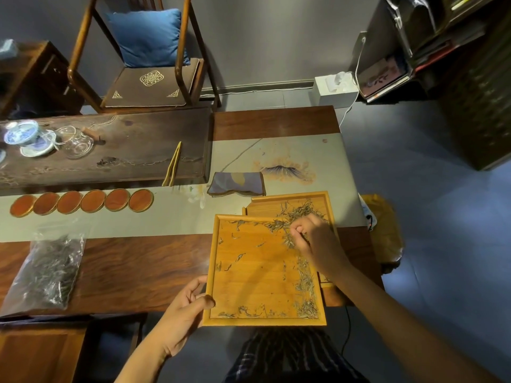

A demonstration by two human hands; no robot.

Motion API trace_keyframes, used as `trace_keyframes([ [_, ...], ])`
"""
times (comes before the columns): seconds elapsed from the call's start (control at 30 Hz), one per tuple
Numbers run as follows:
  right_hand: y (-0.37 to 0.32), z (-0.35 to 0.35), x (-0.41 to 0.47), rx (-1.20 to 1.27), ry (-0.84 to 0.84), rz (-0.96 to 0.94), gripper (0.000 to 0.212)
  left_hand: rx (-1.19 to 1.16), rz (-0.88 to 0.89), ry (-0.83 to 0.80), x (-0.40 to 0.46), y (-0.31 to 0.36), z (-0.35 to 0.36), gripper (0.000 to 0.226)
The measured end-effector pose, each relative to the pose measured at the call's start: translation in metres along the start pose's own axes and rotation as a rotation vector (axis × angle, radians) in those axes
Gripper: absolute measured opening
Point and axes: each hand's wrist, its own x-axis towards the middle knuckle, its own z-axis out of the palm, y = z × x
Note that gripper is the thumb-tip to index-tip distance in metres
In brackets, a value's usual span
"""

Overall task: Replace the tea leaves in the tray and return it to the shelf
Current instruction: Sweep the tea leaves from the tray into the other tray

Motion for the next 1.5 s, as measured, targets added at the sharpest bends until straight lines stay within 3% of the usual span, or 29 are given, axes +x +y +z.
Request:
trace_keyframes([
  [0.17, -0.012, -0.006, -0.052, 0.078, -0.242, -0.139, 0.018, -0.022, 0.014, 0.027, 0.003, 0.002, -0.002, 0.04],
  [0.33, -0.015, -0.008, -0.083, 0.105, -0.319, -0.241, 0.013, -0.1, 0.014, 0.019, 0.005, 0.002, 0.001, 0.047],
  [0.67, -0.002, 0.012, -0.03, -0.096, -0.154, -0.174, 0.013, -0.034, 0.007, 0.007, 0.001, -0.007, 0.005, 0.043],
  [1.0, 0.013, 0.018, 0.005, -0.122, 0.021, 0.029, 0.013, -0.01, -0.028, 0.013, -0.006, -0.015, -0.001, 0.045],
  [1.13, -0.002, 0.016, 0.005, -0.125, 0.091, -0.008, 0.01, -0.033, -0.033, 0.012, -0.006, -0.015, -0.002, 0.047],
  [1.33, -0.038, 0.049, 0.006, -0.108, -0.179, -0.161, 0.03, -0.018, -0.027, -0.03, -0.004, -0.013, 0.001, 0.048],
  [1.5, -0.028, 0.052, 0.004, -0.195, -0.141, -0.101, 0.029, -0.016, -0.02, -0.03, -0.004, -0.013, 0.003, 0.049],
])
